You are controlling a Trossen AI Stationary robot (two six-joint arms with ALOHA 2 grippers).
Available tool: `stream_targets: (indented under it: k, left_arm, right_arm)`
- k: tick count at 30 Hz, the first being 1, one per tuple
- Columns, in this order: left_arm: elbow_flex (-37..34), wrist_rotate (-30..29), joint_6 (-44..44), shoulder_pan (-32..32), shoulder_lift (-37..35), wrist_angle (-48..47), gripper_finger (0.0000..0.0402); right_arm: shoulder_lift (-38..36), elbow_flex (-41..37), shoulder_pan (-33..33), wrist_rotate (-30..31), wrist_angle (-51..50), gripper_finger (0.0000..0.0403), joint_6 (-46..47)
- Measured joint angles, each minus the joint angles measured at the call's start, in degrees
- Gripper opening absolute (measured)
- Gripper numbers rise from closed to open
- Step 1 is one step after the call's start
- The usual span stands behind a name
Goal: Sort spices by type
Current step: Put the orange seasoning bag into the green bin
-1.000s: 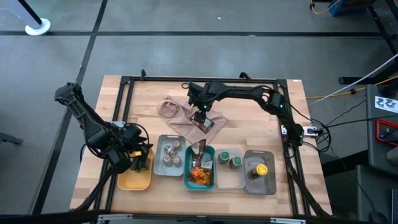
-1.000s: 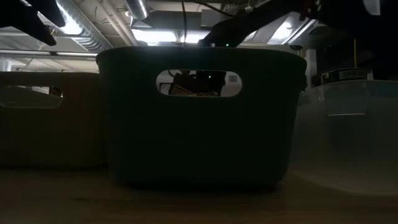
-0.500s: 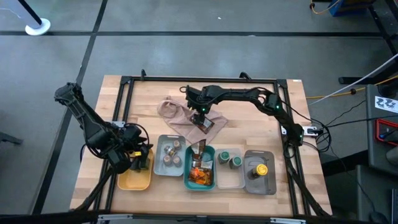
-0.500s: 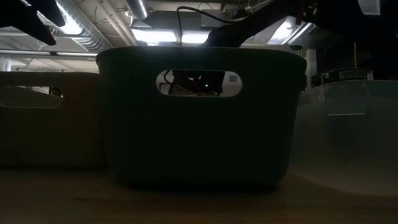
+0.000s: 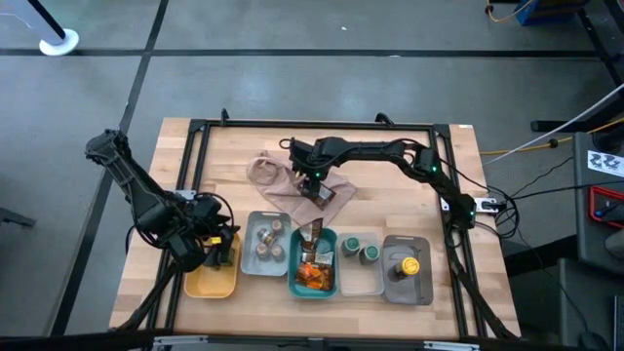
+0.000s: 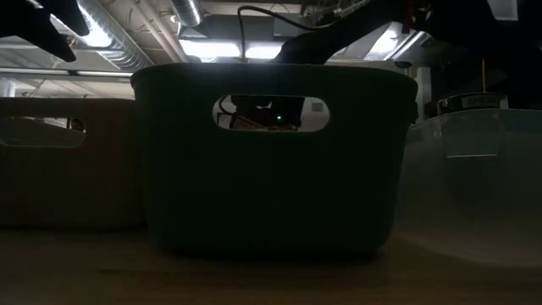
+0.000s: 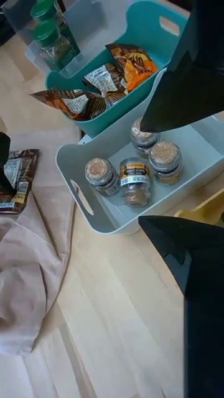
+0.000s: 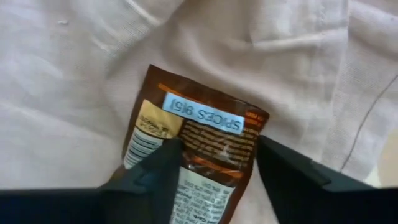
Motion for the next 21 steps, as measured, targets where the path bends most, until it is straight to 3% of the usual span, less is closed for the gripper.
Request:
stream_targets:
  k: [11, 18, 21]
  left_arm:
    - [0.0, 0.0, -0.05, 0.0, 0.0, 0.0, 0.0214]
    - [0.0, 0.0, -0.04, 0.0, 0.0, 0.0, 0.0214]
    - [0.0, 0.0, -0.04, 0.0, 0.0, 0.0, 0.0214]
  right_arm:
    - [0.36, 1.49, -0.08, -1.76, -1.02, 0.0019, -2.76]
    - [0.78, 5.66, 0.0, -1.94, -4.31, 0.0031, -3.9]
    - [0.78, 7.06, 0.0, -2.01, -5.48, 0.0019, -4.47]
